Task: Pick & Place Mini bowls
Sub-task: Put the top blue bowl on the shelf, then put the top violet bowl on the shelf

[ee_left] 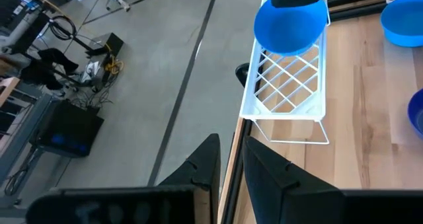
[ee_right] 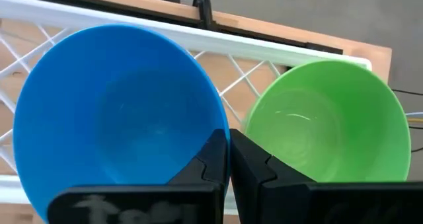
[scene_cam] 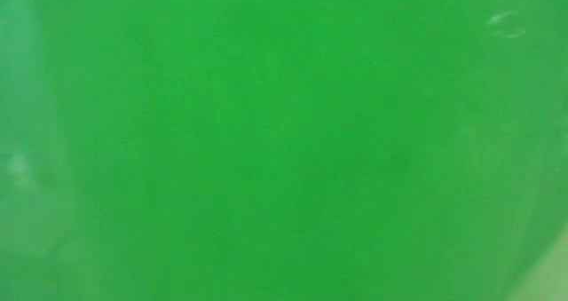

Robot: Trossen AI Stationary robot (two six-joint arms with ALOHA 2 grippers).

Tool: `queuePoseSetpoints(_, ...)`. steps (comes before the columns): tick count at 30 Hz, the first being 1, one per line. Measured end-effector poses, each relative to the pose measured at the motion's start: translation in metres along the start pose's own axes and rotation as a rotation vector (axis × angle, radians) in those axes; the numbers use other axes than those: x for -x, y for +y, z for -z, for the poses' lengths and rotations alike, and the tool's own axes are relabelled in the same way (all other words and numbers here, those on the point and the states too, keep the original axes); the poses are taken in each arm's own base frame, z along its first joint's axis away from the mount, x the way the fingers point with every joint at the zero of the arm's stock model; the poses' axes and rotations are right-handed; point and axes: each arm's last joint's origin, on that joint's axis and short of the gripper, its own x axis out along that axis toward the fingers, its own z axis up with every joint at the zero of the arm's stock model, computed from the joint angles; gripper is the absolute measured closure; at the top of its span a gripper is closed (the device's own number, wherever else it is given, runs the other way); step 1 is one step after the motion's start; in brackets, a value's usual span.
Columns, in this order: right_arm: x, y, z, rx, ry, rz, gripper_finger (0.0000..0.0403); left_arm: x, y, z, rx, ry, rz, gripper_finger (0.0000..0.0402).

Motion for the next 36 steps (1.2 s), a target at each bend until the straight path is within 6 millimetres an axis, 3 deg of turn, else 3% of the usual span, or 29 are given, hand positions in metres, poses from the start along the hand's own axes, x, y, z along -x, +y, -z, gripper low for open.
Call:
queuePoseSetpoints(22, -0.0003, -0.0045, 0.0034, -0.07, 0.038, 0.041, 0.0393, 0.0005, 0.0007, -0.0014, 0.018, -0.014, -0.006, 0.0339)
queuePoseSetpoints(36, -0.0004, -0.0043, 0.0031, -0.071, 0.035, 0.039, 0.0321, 0.0005, 0.0014, -0.0028, 0.037, -0.029, -0.013, 0.0339)
